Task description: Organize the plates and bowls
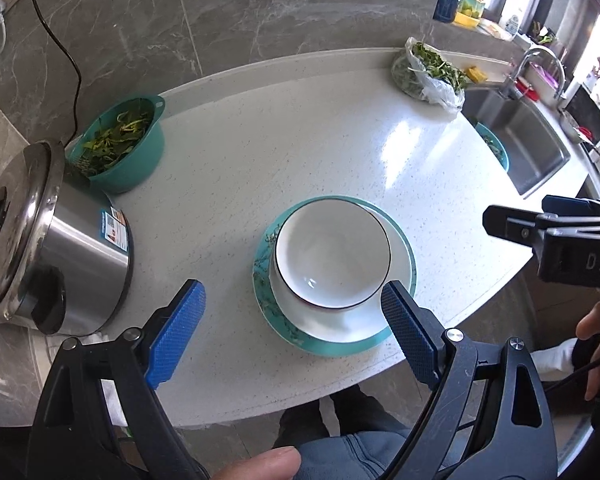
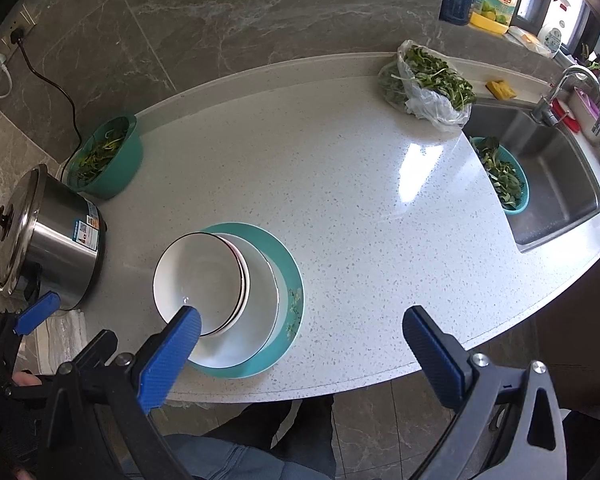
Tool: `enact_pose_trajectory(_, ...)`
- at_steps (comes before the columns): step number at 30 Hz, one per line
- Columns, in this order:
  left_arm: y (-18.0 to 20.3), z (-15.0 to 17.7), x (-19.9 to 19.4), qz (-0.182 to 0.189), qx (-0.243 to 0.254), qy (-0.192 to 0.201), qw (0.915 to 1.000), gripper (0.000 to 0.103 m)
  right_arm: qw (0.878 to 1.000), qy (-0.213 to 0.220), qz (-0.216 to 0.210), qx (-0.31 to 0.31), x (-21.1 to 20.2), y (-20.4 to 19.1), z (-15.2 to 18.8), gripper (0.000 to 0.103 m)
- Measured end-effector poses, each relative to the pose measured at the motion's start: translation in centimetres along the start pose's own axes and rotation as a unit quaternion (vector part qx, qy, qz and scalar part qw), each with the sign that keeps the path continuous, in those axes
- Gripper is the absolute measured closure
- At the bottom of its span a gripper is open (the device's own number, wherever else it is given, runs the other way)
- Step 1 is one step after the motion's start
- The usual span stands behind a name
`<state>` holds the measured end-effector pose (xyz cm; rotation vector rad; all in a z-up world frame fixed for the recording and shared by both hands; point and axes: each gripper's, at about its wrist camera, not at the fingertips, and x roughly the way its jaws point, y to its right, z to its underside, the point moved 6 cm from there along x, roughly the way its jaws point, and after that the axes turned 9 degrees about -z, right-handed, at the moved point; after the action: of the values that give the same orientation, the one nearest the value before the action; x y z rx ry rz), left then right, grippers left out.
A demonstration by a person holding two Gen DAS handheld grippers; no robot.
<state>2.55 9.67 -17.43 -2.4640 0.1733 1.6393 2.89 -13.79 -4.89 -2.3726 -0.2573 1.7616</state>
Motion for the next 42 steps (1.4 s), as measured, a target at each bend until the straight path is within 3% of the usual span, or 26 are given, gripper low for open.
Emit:
enact_pose_trajectory(20, -3.3, -0.6, 0.2, -0.013, -0.035, -0.009, 0.9993, 0.013, 1.000, -0.005, 0.026, -0.005, 0.6, -1.0, 0.6, 0.000)
enact_pose_trajectory(42, -2.7, -0.3, 0.3, -0.022, -0.041, -0.016, 0.9988, 0.013, 0.999, -0.014, 0.029, -0.009, 1.2, -1.5, 0.6, 0.000)
